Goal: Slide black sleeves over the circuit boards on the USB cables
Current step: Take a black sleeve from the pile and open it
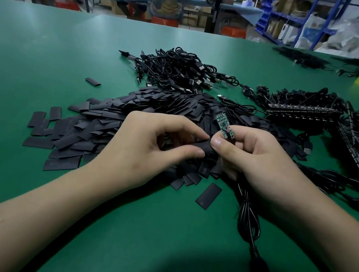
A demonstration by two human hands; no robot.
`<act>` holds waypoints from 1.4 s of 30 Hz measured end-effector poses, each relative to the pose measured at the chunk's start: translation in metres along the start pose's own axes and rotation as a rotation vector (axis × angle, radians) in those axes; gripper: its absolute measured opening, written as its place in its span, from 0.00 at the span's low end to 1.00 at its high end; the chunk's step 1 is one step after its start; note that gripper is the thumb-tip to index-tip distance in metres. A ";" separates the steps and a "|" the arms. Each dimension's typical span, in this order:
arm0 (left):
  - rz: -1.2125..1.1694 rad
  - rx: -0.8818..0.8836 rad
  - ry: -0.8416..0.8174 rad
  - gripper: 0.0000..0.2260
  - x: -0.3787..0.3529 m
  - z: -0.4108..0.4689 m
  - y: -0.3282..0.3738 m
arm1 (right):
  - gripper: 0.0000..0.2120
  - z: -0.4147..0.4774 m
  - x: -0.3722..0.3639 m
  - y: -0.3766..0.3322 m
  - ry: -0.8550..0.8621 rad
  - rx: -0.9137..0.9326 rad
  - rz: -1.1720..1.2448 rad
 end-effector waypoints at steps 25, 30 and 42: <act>0.158 0.047 0.165 0.08 0.022 0.002 -0.005 | 0.09 -0.003 -0.009 -0.004 -0.126 -0.080 0.078; 0.182 -0.002 0.171 0.09 0.022 0.002 -0.003 | 0.10 -0.002 -0.007 -0.004 -0.114 -0.097 0.065; 0.257 -0.171 0.058 0.09 0.017 0.003 0.001 | 0.10 -0.004 -0.005 0.002 -0.119 -0.141 0.008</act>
Point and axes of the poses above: each hand's wrist, its own z-axis towards the middle knuckle, its own x-axis out of the back of the hand, y = z × x, the point moved 7 cm from there along z, towards the middle knuckle, and after that the axes turned 8 degrees about z, right-handed, at the moved point
